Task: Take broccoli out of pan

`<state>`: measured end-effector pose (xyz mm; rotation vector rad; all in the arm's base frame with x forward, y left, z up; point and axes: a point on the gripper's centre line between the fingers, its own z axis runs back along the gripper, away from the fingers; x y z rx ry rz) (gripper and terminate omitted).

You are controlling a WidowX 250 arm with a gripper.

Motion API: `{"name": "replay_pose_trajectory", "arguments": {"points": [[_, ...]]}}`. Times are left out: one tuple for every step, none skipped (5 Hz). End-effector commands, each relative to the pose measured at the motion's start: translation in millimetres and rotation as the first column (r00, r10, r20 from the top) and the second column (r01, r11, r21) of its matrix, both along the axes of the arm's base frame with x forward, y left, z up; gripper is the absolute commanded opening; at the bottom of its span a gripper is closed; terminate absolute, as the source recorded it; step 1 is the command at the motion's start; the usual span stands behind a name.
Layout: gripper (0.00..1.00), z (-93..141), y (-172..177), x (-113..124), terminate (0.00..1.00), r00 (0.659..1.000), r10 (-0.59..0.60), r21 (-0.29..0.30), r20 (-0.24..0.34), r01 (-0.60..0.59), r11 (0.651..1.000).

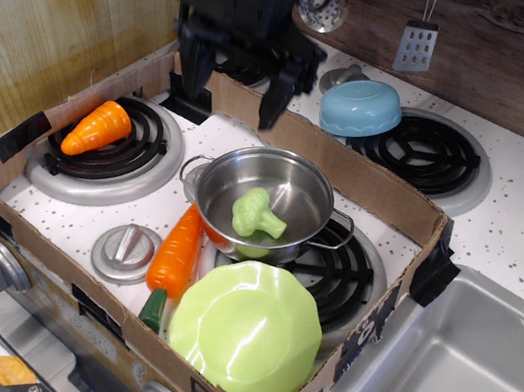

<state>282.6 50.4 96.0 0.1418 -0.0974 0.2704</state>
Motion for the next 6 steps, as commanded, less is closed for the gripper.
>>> {"name": "replay_pose_trajectory", "arguments": {"points": [[1.0,-5,-26,-5,0.0,0.997,0.005,-0.001,0.076,-0.005,1.0],[1.0,-13,-34,-6,0.0,0.994,0.014,0.014,0.105,-0.015,1.0],[1.0,-27,-37,-4,0.0,0.992,0.026,0.019,0.125,-0.029,0.999],[1.0,-34,-36,-2,0.0,0.991,0.014,0.034,0.131,-0.018,0.999],[1.0,-37,-35,1,0.0,0.991,0.009,0.027,0.131,-0.013,1.0],[1.0,-44,-38,2,0.0,0.991,0.017,0.003,0.13,-0.018,1.0]]}}
